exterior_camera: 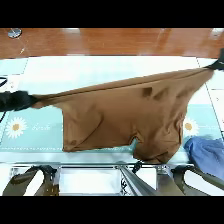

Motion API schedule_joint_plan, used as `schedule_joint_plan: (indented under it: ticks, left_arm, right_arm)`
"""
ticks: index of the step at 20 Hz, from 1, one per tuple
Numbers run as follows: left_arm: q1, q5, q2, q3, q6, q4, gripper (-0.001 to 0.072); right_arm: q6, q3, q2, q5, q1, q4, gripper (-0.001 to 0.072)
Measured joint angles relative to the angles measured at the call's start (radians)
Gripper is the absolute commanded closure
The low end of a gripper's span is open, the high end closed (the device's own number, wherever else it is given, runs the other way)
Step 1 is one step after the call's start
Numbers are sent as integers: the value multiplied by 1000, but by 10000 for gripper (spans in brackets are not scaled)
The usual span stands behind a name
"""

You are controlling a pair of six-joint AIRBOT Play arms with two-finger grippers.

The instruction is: Fold the shirts.

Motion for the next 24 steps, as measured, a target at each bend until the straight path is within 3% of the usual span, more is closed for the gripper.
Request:
schedule_joint_plan:
  ticks: [9,13,18,24]
  left_arm:
    - [-128,391,-497,227,151,-103,689]
    - [-155,505,-643,290,176,-104,689]
    - [-164,483,-768,309,160,-104,689]
    - [-154,198,-811,314,106,-75,689]
  right_arm:
    - [10,-15,-307,-563,180,11,678]
    - [10,-16,-387,-730,199,4,678]
    - [13,-16,-464,-700,204,-11,677]
    - [55,-15,-469,-396,206,-151,677]
